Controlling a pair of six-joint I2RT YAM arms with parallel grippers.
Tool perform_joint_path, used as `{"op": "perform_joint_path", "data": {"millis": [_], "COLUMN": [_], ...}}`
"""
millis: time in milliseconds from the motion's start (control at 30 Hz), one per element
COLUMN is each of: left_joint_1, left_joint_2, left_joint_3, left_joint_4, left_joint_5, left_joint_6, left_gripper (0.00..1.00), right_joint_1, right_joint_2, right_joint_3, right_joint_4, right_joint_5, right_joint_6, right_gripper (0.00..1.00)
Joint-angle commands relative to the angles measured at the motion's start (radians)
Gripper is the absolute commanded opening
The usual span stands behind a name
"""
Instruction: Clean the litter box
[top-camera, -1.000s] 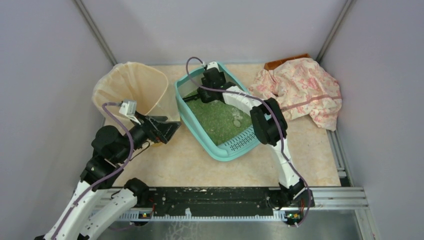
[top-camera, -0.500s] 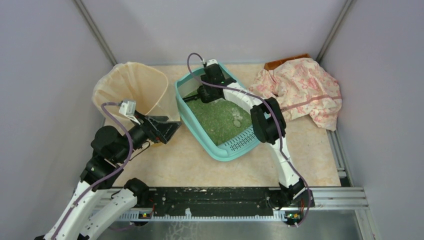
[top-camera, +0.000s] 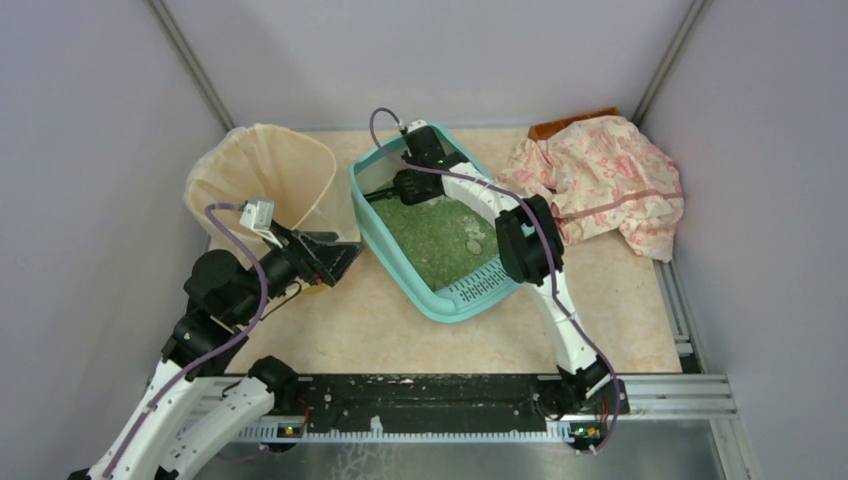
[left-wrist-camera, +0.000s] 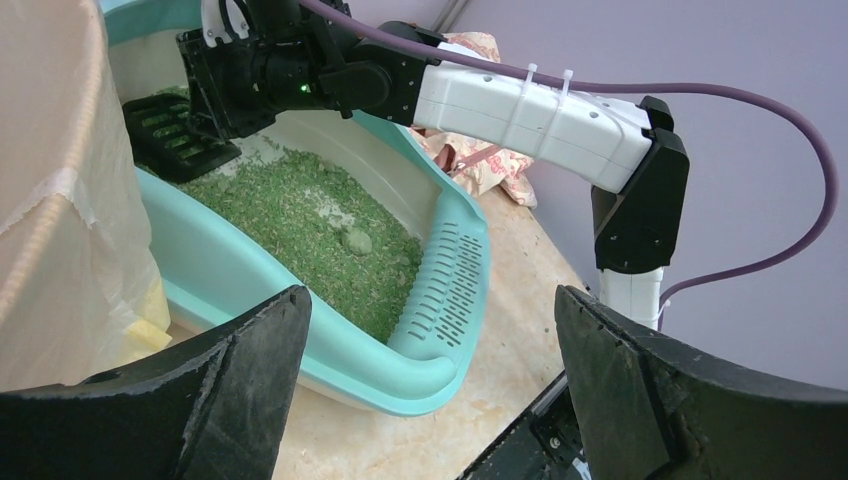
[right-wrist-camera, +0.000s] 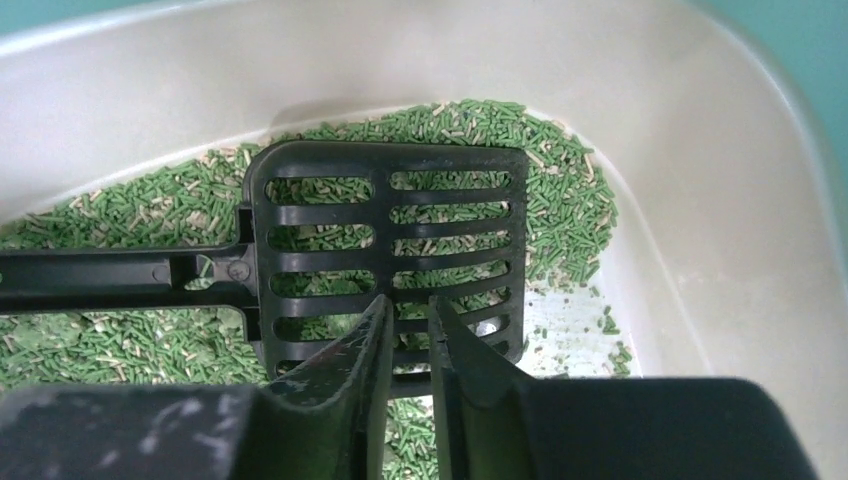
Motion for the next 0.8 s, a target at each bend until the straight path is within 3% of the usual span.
{"op": "perform_joint_path", "data": {"millis": [0, 167, 500, 767], "left_joint_1": [-0.003, -0.002, -0.001, -0.002], "left_joint_2": [-0.006, -0.012, -0.007, 0.009], "left_joint_3": [-0.009, -0.013, -0.024, -0.030], "left_joint_4": [0.039, 0.039, 0.060, 0.082], "left_joint_5": [-0.005, -0.004, 0.007, 0.035], "left_joint_6": [-0.002, -0.001, -0.008, -0.025], "left_gripper": [0.96, 0.96, 0.96, 0.96], "right_joint_1": [-0.008, -0.020, -0.066, -0.069], "right_joint_2": [0.028, -0.006, -0.249, -0.411], "right_joint_3": [-0.002, -0.078, -0.458, -0.513], "right_joint_4": [-0.096, -0.117, -0.018, 0.004], "right_joint_5": [-0.012, -0.003, -0.007, -0.003], "right_joint_6": [-0.017, 0.005, 0.033, 0.037], "right_gripper": [0.14, 0.02, 0.04, 0.04]}}
